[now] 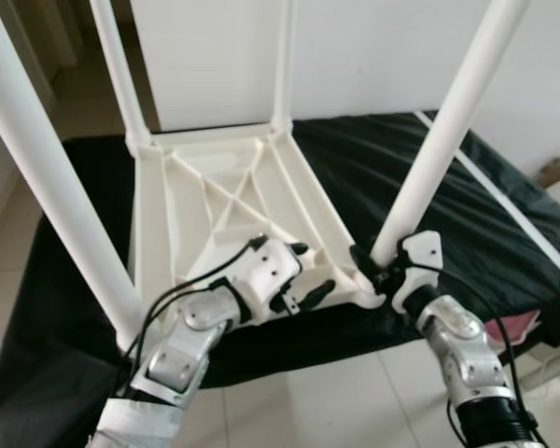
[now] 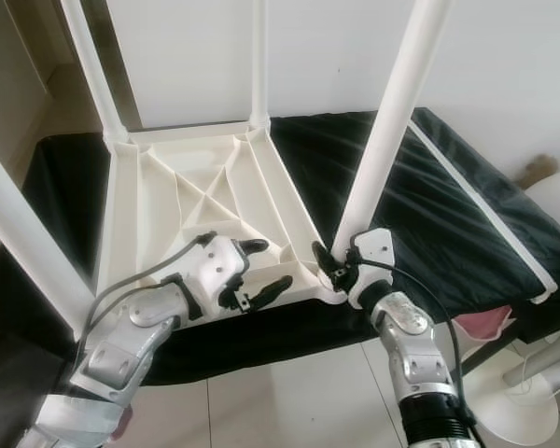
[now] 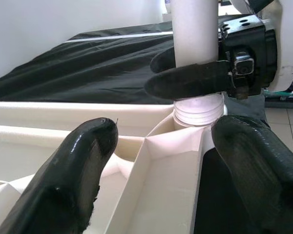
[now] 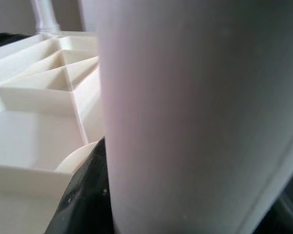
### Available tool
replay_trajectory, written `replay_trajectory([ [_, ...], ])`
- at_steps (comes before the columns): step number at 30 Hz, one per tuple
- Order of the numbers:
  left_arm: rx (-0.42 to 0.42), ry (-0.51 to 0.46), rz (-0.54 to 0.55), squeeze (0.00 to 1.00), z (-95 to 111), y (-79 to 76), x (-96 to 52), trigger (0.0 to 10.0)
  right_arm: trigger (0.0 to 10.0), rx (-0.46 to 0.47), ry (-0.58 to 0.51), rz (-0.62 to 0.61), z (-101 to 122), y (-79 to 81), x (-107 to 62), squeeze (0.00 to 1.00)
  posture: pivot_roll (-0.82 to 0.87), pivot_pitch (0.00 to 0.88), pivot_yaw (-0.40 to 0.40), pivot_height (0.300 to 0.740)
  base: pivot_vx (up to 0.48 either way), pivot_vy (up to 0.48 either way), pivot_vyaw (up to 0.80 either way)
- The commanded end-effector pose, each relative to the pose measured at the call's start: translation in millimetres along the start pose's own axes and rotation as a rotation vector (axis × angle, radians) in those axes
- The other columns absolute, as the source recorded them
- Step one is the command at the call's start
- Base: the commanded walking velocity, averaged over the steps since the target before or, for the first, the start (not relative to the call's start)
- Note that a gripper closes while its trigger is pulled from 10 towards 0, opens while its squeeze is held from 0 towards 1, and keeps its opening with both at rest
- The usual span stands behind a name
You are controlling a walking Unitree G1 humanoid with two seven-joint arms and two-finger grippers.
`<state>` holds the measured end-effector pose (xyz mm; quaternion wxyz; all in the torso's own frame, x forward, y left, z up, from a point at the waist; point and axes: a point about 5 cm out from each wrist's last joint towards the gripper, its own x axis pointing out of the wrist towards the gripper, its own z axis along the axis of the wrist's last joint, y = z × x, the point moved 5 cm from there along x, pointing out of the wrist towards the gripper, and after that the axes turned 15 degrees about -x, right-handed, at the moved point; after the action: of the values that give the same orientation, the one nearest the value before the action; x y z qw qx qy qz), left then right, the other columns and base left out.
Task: Building children table
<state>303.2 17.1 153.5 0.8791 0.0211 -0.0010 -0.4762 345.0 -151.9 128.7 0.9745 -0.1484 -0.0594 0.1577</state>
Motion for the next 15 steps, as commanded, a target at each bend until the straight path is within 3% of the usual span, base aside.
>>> replay_trajectory([
  [1,-0.014,-0.001,-0.009,0.00,-1,-4.5,0.5,10.0,10.0,0.017,0.080,-0.091,-15,-2.0,-5.6,0.00,-0.04,0.024,-0.039,0.740,0.000,0.000,0.00],
  [11,-0.028,-0.005,-0.014,0.00,0,-6.4,3.4,10.0,10.0,0.155,0.171,-0.431,-25,-2.1,-17.3,0.00,-0.05,0.031,-0.035,0.740,0.000,0.000,0.00],
  [15,-0.030,-0.009,-0.016,0.00,2,-7.4,5.6,10.0,10.0,0.163,0.181,-0.492,-23,1.6,-17.4,0.00,-0.06,0.034,-0.030,0.740,0.000,0.000,0.00],
])
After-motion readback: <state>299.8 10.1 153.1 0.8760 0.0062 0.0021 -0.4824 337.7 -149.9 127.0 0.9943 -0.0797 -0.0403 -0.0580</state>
